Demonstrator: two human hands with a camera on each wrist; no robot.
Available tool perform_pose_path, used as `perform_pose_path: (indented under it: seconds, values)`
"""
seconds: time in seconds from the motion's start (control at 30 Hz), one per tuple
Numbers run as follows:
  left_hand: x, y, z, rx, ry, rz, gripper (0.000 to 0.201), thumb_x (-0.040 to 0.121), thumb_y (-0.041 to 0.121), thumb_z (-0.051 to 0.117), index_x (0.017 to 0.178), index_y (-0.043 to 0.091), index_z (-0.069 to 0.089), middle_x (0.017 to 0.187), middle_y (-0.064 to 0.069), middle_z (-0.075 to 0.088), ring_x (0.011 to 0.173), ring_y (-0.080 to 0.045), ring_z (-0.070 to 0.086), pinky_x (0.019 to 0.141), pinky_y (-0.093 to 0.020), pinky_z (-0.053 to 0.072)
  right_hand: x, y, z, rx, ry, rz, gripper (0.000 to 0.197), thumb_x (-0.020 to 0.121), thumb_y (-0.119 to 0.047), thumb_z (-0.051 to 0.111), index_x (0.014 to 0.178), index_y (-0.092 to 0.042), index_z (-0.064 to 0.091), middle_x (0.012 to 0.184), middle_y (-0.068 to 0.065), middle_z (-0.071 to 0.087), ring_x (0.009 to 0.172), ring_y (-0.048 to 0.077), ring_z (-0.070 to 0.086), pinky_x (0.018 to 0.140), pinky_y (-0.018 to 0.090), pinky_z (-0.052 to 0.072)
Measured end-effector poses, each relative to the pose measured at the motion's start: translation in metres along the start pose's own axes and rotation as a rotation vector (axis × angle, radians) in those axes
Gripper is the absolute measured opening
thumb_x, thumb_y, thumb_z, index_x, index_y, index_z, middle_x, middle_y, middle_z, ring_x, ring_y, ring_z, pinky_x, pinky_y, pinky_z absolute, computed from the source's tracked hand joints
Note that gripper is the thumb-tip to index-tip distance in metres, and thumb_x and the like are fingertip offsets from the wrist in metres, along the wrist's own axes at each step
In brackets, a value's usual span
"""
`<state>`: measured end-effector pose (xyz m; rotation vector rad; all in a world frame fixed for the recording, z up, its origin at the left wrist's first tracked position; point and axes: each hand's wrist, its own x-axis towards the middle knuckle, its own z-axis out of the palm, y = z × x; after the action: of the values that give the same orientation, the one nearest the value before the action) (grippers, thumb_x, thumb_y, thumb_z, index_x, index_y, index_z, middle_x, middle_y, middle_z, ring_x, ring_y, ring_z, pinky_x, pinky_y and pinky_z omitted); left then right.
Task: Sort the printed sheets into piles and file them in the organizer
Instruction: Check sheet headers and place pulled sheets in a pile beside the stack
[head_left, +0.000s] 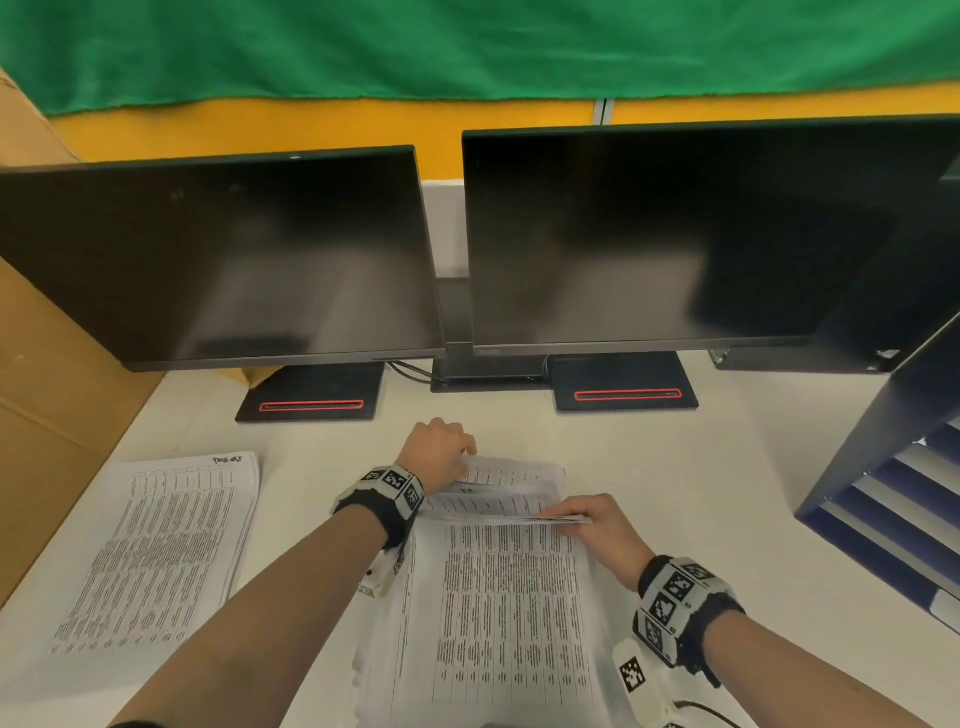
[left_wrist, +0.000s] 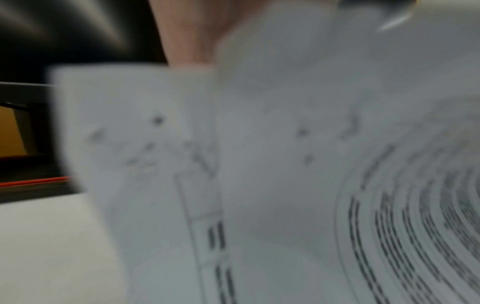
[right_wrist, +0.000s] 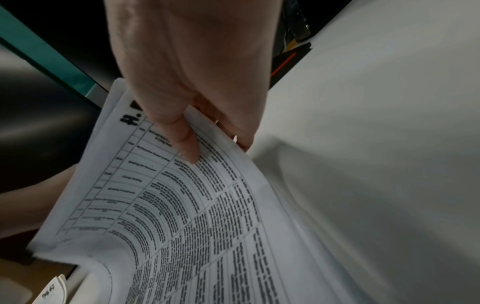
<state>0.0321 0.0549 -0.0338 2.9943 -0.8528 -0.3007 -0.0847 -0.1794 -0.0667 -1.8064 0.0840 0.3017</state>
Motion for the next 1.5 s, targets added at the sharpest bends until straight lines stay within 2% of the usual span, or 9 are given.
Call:
perform_pose_path:
  seconds: [0.13, 0.43, 0.57, 0.77, 0.9, 1.0, 1.27, 1.4, 1.5]
  values:
    - [-0.007, 0.003, 0.003, 0.021, 0.093, 0.053, 0.014, 0.092, 0.026, 0.050, 0.090, 0.017, 0.061, 0.095, 0.000, 0.064, 0.084, -0.020, 0.058, 0.086, -0.034, 0.042, 0.002, 0.005, 0.003, 0.008, 0.075, 0.024, 0.035, 0.079, 0.007, 0.064, 0.086, -0.025, 0.076, 0.092, 0.005, 0.075, 0.093, 0.020, 0.067, 0.088, 0.032, 0.051]
    - [-0.030, -0.005, 0.014, -0.312, 0.021, 0.112, 0.018, 0.093, 0.019, 0.053, 0.097, 0.014, 0.069, 0.106, -0.001, 0.056, 0.091, -0.016, 0.056, 0.083, -0.025, 0.042, 0.000, 0.008, 0.009, -0.107, 0.168, -0.005, 0.033, 0.082, 0.000, 0.065, 0.082, -0.032, 0.074, 0.085, 0.002, 0.073, 0.085, 0.025, 0.066, 0.084, 0.045, 0.052]
    - [-0.031, -0.004, 0.010, -0.474, -0.103, 0.051, 0.017, 0.093, 0.020, 0.053, 0.095, 0.011, 0.067, 0.101, -0.004, 0.067, 0.089, -0.016, 0.059, 0.077, -0.024, 0.045, 0.001, 0.010, 0.016, -0.309, 0.296, -0.006, 0.029, 0.081, -0.011, 0.068, 0.082, -0.040, 0.073, 0.084, -0.017, 0.070, 0.087, 0.007, 0.059, 0.093, 0.035, 0.029]
    - [-0.013, -0.001, 0.007, -0.558, -0.092, -0.252, 0.033, 0.098, 0.022, 0.039, 0.130, 0.019, 0.048, 0.108, -0.013, 0.065, 0.087, -0.024, 0.059, 0.081, -0.030, 0.047, 0.001, 0.002, 0.010, -0.180, 0.176, -0.063, 0.027, 0.080, 0.003, 0.066, 0.090, -0.020, 0.076, 0.085, 0.005, 0.073, 0.080, 0.017, 0.064, 0.067, 0.014, 0.047]
    - [-0.005, 0.001, 0.006, -0.336, -0.112, -0.259, 0.023, 0.088, 0.016, 0.052, 0.107, 0.012, 0.065, 0.114, -0.011, 0.064, 0.101, -0.028, 0.059, 0.088, -0.034, 0.047, 0.001, 0.001, 0.009, -0.186, 0.157, -0.073, 0.038, 0.078, 0.005, 0.067, 0.083, -0.032, 0.072, 0.080, -0.005, 0.071, 0.074, 0.000, 0.062, 0.068, 0.012, 0.045]
    - [-0.006, 0.001, 0.003, -0.253, -0.039, -0.221, 0.018, 0.090, 0.020, 0.053, 0.098, 0.009, 0.066, 0.103, -0.010, 0.066, 0.093, -0.027, 0.060, 0.081, -0.032, 0.047, 0.001, 0.000, 0.009, -0.147, 0.176, -0.046, 0.030, 0.081, 0.003, 0.065, 0.089, -0.024, 0.074, 0.085, 0.004, 0.072, 0.078, 0.017, 0.064, 0.067, 0.016, 0.047]
    - [-0.021, -0.015, 0.009, -0.283, 0.030, -0.286, 0.037, 0.098, 0.040, 0.032, 0.121, 0.021, 0.055, 0.121, -0.006, 0.055, 0.109, -0.026, 0.051, 0.088, -0.037, 0.040, 0.006, -0.005, 0.006, -0.062, 0.189, 0.057, 0.018, 0.088, -0.021, 0.064, 0.104, -0.014, 0.067, 0.119, 0.003, 0.052, 0.109, 0.020, 0.053, 0.095, 0.029, 0.045]
    - [-0.038, -0.006, -0.018, -0.997, 0.234, -0.416, 0.057, 0.092, 0.061, 0.032, 0.135, 0.024, 0.039, 0.133, 0.003, 0.046, 0.116, -0.013, 0.044, 0.103, -0.034, 0.031, 0.007, -0.035, -0.018, 0.276, 0.179, 0.093, 0.024, 0.091, -0.020, 0.059, 0.112, -0.010, 0.066, 0.107, 0.008, 0.072, 0.101, 0.025, 0.068, 0.095, 0.045, 0.050]
    - [-0.039, 0.000, -0.034, -1.365, 0.114, -0.306, 0.064, 0.086, 0.063, 0.049, 0.135, 0.025, 0.032, 0.131, 0.013, 0.047, 0.121, -0.011, 0.047, 0.104, -0.036, 0.035, 0.016, -0.073, -0.037, 0.507, 0.187, 0.106, 0.029, 0.093, -0.014, 0.055, 0.121, -0.010, 0.060, 0.113, 0.010, 0.070, 0.104, 0.026, 0.067, 0.095, 0.046, 0.049]
